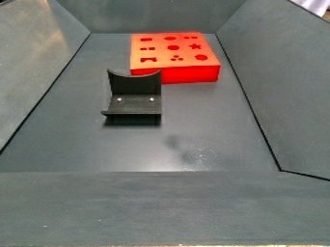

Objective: Pick up the arch object. Move up. Place the arch object on the fixture. Regrasp the arch object. Move to above the board. Insert the arch object.
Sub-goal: Insert the arch object.

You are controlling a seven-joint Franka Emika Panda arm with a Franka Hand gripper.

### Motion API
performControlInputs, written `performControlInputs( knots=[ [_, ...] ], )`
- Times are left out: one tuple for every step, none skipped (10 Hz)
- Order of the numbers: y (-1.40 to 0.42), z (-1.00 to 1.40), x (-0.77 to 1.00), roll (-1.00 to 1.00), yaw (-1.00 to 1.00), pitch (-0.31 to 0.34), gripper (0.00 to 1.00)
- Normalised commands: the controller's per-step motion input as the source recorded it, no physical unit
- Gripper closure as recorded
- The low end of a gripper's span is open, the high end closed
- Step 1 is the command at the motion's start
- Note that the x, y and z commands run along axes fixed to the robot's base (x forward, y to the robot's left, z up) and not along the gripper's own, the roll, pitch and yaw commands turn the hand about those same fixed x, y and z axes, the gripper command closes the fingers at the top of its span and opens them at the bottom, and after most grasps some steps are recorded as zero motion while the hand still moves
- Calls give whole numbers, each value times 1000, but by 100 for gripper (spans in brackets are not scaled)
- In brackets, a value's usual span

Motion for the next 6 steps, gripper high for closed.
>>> performControlInputs(
  knots=[
    [494, -603, 123, -89, 597, -209, 100],
    [474, -660, 106, -109, 623, -229, 100],
    [494, -540, 134, -80, 591, -199, 100],
    [483, -420, 220, -44, 546, -144, 100],
    [471, -311, 394, 0, 454, -54, 100],
    [471, -269, 506, 0, 389, 0, 100]
  ],
)
